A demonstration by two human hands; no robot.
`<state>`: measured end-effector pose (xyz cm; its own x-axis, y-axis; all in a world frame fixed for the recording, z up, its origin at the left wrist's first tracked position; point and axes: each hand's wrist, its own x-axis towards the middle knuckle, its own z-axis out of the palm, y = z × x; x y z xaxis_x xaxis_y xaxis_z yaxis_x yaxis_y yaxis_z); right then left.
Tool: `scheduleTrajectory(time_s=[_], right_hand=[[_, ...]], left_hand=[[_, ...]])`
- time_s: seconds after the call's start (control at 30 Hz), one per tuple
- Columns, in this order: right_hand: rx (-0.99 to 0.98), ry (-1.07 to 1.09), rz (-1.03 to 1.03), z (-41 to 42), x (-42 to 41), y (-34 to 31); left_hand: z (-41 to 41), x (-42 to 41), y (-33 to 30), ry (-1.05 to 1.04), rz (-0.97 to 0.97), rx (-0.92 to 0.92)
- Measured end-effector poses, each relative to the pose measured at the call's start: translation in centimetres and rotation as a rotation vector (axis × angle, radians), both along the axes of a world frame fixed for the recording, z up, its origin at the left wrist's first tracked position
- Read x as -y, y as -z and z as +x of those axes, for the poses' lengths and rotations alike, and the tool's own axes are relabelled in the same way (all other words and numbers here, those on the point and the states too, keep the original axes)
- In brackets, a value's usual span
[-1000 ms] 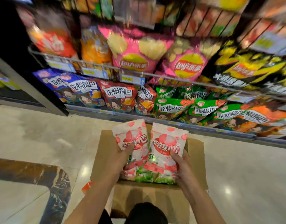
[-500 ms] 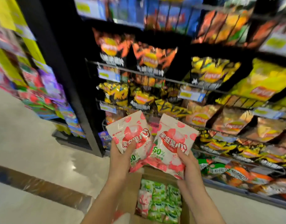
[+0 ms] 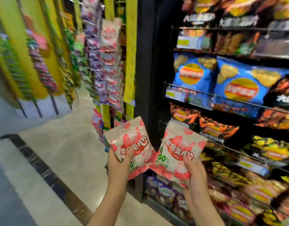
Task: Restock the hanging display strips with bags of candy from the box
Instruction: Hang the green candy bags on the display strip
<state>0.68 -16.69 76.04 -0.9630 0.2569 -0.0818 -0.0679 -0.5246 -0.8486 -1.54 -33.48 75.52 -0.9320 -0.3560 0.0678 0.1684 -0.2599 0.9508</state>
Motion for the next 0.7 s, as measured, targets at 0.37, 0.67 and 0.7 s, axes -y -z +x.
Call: scheduleTrajectory(time_s=[0.37, 0.67, 0.7], right_hand=[[-0.157, -0.07, 0.033, -11.9, 8.0, -4.6], [-0.34, 0.036, 0.162, -24.5, 11.7, -10.6], [-0.359, 0.05, 0.176, -25.5, 11.9, -11.2]], left_hand=[[-10.4, 9.0, -4.6, -0.086, -0.038, -0.116], [-24.2, 13.9, -11.0, 0.01, -0.143, -0.243], [-25.6, 14.3, -11.6, 0.018, -0.155, -0.267]])
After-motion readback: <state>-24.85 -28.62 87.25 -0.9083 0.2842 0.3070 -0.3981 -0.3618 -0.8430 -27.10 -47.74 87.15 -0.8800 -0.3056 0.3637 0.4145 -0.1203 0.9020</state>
